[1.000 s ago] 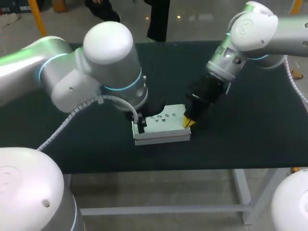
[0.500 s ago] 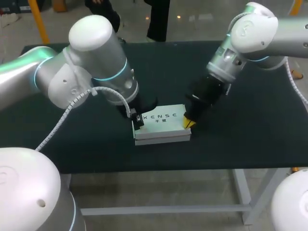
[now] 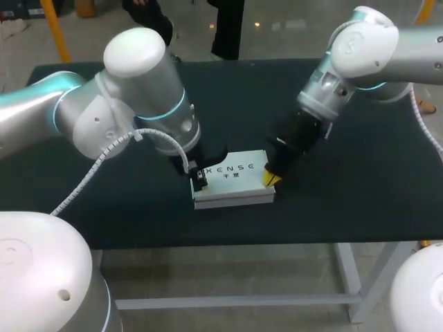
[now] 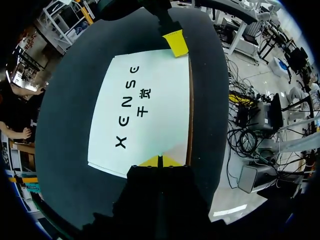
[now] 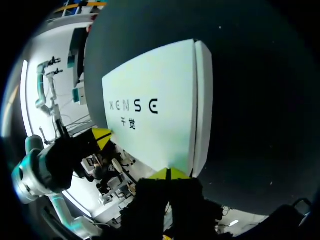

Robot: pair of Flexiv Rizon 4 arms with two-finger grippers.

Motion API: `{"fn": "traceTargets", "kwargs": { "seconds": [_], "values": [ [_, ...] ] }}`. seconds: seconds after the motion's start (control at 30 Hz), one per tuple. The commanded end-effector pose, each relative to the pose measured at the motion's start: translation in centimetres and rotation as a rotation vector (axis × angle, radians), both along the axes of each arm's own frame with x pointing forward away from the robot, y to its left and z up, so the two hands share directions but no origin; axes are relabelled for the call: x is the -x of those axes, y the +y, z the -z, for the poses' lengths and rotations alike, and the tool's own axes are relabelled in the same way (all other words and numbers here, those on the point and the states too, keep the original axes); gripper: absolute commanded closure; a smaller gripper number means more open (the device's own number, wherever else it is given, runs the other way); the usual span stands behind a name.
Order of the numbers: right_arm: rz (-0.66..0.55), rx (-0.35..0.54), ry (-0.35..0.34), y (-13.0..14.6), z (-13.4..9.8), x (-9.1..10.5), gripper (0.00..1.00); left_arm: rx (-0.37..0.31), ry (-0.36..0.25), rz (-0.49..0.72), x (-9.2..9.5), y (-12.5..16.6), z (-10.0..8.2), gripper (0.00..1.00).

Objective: Assemble the packaging by folding the flat box into shape, placing the metal phone stand inside, and closing the box properly

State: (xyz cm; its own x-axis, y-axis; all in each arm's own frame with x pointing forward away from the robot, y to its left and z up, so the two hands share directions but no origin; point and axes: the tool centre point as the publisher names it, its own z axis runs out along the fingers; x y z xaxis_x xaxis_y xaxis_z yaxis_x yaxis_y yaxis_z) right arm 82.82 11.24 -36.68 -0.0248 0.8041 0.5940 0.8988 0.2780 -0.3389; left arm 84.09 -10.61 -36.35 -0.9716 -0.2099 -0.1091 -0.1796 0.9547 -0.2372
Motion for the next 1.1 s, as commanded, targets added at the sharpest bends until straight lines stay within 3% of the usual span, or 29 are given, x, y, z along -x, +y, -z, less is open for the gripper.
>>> {"fn": "traceTargets", "kwargs": {
  "seconds": [0.03, 0.4, 0.77, 1.1],
  "values": [
    [-0.003, -0.006, 0.022, -0.1, 1.2, -0.3, 1.00, -0.003, 0.001, 0.000, 0.0, -0.2, 0.6, 1.00],
    [0.001, -0.011, 0.047, -0.2, 2.1, -0.4, 1.00, -0.001, 0.010, 0.007, 0.3, -0.4, 1.4, 1.00],
    [-0.004, -0.027, -0.041, 0.0, -0.8, 0.1, 1.00, -0.004, -0.075, 0.026, 1.0, -0.8, -1.5, 1.00],
    [0.005, -0.040, 0.007, -0.2, 1.7, -0.4, 1.00, 0.007, -0.020, 0.037, 0.0, -0.7, 1.0, 1.00]
  ]
}}
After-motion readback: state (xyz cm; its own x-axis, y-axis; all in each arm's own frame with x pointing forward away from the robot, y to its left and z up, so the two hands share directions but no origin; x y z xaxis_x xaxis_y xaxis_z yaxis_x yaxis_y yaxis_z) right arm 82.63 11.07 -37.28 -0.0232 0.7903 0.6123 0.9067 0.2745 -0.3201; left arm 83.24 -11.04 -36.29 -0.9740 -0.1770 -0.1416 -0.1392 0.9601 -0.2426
